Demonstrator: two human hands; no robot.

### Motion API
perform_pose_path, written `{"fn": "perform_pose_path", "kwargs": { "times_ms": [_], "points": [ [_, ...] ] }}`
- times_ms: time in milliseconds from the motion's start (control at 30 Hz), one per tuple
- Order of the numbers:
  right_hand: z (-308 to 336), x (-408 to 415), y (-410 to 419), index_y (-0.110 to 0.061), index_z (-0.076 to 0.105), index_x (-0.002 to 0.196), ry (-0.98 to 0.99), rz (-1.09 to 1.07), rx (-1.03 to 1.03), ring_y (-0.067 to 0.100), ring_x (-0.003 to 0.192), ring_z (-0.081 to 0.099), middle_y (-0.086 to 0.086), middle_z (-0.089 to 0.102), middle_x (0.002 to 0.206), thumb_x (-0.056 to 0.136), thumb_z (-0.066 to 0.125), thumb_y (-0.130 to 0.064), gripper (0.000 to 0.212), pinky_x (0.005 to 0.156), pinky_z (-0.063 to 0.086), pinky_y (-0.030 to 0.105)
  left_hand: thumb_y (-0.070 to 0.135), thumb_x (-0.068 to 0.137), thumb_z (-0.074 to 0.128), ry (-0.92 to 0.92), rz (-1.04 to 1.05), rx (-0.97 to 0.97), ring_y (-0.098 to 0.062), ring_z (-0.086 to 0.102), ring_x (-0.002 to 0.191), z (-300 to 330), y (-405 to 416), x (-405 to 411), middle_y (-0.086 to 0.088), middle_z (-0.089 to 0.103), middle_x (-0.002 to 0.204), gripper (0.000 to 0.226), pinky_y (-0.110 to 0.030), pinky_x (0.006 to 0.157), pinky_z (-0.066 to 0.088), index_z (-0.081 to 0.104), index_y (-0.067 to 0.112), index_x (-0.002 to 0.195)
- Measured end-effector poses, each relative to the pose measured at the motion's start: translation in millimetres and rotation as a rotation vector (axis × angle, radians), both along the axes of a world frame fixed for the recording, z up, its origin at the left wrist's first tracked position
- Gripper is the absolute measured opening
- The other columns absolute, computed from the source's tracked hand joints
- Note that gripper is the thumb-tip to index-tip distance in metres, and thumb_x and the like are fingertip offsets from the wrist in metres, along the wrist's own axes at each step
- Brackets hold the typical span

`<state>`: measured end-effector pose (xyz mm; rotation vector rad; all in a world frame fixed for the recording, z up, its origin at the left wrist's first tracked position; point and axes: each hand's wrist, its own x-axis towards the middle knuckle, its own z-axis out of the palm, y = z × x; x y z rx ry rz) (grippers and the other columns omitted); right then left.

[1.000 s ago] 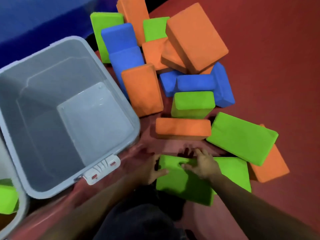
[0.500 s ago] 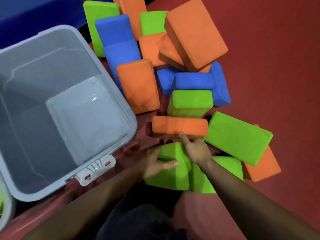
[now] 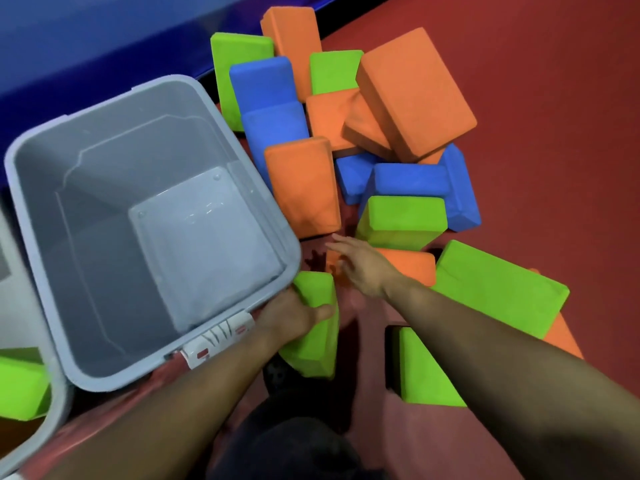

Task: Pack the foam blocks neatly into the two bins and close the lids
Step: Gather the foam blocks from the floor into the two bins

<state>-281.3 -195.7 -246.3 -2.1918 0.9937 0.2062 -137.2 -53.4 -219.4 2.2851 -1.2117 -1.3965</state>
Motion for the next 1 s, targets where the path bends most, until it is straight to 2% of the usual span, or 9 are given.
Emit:
{"fn": "perform_pose_path", "kwargs": {
  "times_ms": [67, 133, 233, 400, 533, 700, 833, 933, 1000],
  "points": [
    [-11, 5, -8, -0.024, 0.036, 0.156, 0.172, 0.138, -0.012, 0.028, 0.154, 0.019, 0.006, 0.019, 0.167, 0.100, 0.050, -0.016, 0.059, 0.125, 0.016, 0.036, 0.064, 0.071, 0.074, -0.003, 0.022, -0.015, -0.021, 0.045, 0.139, -1, 5, 3, -0.005, 0.051, 0.148, 0.090, -0.034, 0.119, 0.028, 0.051, 0.013, 0.143],
    [-15, 2, -11, -0.034, 0.031, 0.156, 0.273, 0.166, -0.067, 0.028, 0.152, 0.021, 0.002, 0.017, 0.168, 0.096, 0.059, -0.032, 0.067, 0.123, 0.022, 0.040, 0.049, 0.080, 0.077, -0.035, 0.007, -0.016, -0.023, 0.041, 0.141, -4, 8, 6, -0.008, 0.048, 0.150, 0.081, -0.029, 0.117, 0.025, 0.047, 0.010, 0.144],
    [-12, -4, -2, -0.032, 0.033, 0.150, 0.359, 0.147, -0.252, 0.028, 0.138, 0.038, 0.000, 0.034, 0.156, 0.078, 0.077, -0.052, 0.087, 0.107, 0.037, 0.043, 0.056, 0.076, 0.078, -0.090, -0.006, -0.011, -0.026, 0.040, 0.141, -1, 12, 7, -0.012, 0.044, 0.151, 0.094, -0.031, 0.116, 0.025, 0.041, 0.007, 0.147],
    [-1, -7, 15, -0.026, 0.032, 0.142, 0.384, 0.069, -0.380, 0.031, 0.127, 0.045, 0.006, 0.047, 0.135, 0.080, 0.074, -0.052, 0.079, 0.095, 0.042, 0.048, 0.093, 0.048, 0.066, -0.029, -0.012, -0.002, -0.017, 0.057, 0.125, -11, 24, 6, 0.003, 0.058, 0.141, 0.120, -0.036, 0.110, 0.043, 0.045, 0.023, 0.144],
    [30, -36, 18, -0.029, 0.031, 0.140, 0.275, -0.080, -0.362, 0.036, 0.116, 0.052, 0.009, 0.047, 0.126, 0.085, 0.068, -0.054, 0.070, 0.089, 0.048, 0.047, 0.098, 0.040, 0.063, 0.003, -0.028, 0.006, -0.007, 0.068, 0.102, -30, 37, 9, 0.013, 0.071, 0.113, 0.107, -0.034, 0.094, 0.055, 0.059, 0.033, 0.126],
    [81, -81, 31, -0.049, 0.028, 0.149, 0.174, -0.178, -0.366, 0.035, 0.119, 0.052, 0.010, 0.043, 0.126, 0.095, 0.054, -0.057, 0.061, 0.093, 0.052, 0.048, 0.077, 0.048, 0.076, 0.123, 0.035, -0.145, -0.007, 0.067, 0.104, 69, 33, 7, 0.014, 0.070, 0.113, 0.090, -0.035, 0.098, 0.053, 0.057, 0.035, 0.125],
    [126, -89, 38, -0.046, 0.041, 0.143, -0.024, -0.301, -0.311, 0.037, 0.119, 0.052, 0.012, 0.042, 0.129, 0.092, 0.063, -0.051, 0.056, 0.104, 0.046, 0.047, 0.070, 0.056, 0.078, 0.154, 0.057, -0.244, -0.001, 0.066, 0.100, 136, 33, 13, 0.017, 0.069, 0.110, 0.076, -0.032, 0.095, 0.054, 0.055, 0.035, 0.120],
    [171, -82, 40, -0.041, 0.047, 0.140, -0.164, -0.401, -0.366, 0.032, 0.117, 0.055, 0.008, 0.043, 0.129, 0.089, 0.068, -0.050, 0.056, 0.103, 0.047, 0.045, 0.044, 0.076, 0.082, 0.143, 0.047, -0.333, 0.005, 0.066, 0.088, 186, 43, 22, 0.017, 0.071, 0.098, 0.034, -0.028, 0.087, 0.054, 0.061, 0.036, 0.101],
    [204, -69, 43, -0.037, 0.050, 0.138, -0.242, -0.426, -0.440, 0.029, 0.115, 0.055, 0.007, 0.044, 0.125, 0.087, 0.069, -0.051, 0.056, 0.102, 0.048, 0.044, 0.034, 0.080, 0.082, 0.120, 0.084, -0.402, 0.010, 0.062, 0.082, 217, 55, 33, 0.021, 0.065, 0.094, 0.030, -0.018, 0.077, 0.050, 0.056, 0.037, 0.095]
  ]
}}
